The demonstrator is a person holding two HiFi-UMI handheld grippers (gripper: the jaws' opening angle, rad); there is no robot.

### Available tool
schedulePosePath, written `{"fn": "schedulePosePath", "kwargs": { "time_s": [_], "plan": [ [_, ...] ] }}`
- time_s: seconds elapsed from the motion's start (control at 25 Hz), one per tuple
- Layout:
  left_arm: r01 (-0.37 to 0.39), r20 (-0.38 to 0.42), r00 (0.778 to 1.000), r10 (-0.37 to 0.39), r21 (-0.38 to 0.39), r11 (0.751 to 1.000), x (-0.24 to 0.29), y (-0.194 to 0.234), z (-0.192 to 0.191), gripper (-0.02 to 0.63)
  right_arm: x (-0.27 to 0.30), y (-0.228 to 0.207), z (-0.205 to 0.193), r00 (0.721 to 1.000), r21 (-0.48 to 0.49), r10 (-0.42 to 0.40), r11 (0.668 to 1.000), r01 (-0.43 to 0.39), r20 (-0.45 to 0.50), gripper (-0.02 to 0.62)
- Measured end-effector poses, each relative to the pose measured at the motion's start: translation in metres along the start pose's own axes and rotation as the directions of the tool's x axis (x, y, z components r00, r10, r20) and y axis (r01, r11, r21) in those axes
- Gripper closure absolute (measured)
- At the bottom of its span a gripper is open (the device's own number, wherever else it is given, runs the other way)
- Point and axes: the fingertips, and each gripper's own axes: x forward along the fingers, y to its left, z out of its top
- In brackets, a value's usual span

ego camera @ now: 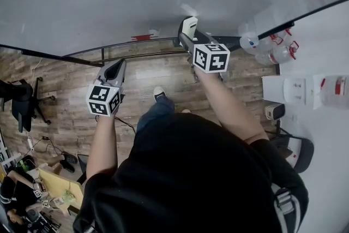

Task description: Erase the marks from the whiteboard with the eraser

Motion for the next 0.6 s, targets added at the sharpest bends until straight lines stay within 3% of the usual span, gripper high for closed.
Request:
{"fn": "schedulePosePath", "kwargs": {
  "time_s": [0.28,0.6],
  "plan": [
    [-0.029,0.002,1.000,0.029,-0.026,0.999,-0.014,0.010,-0.010,0.592,0.021,0.033,-0.012,0.997,0.012,0.068,0.998,-0.068,-0.046,0.368],
    [-0.039,0.003,0.999,0.039,-0.043,0.998,-0.021,0.013,-0.016,0.592,0.021,0.032,-0.012,0.997,0.020,0.069,0.997,-0.068,-0.047,0.368]
  ]
}}
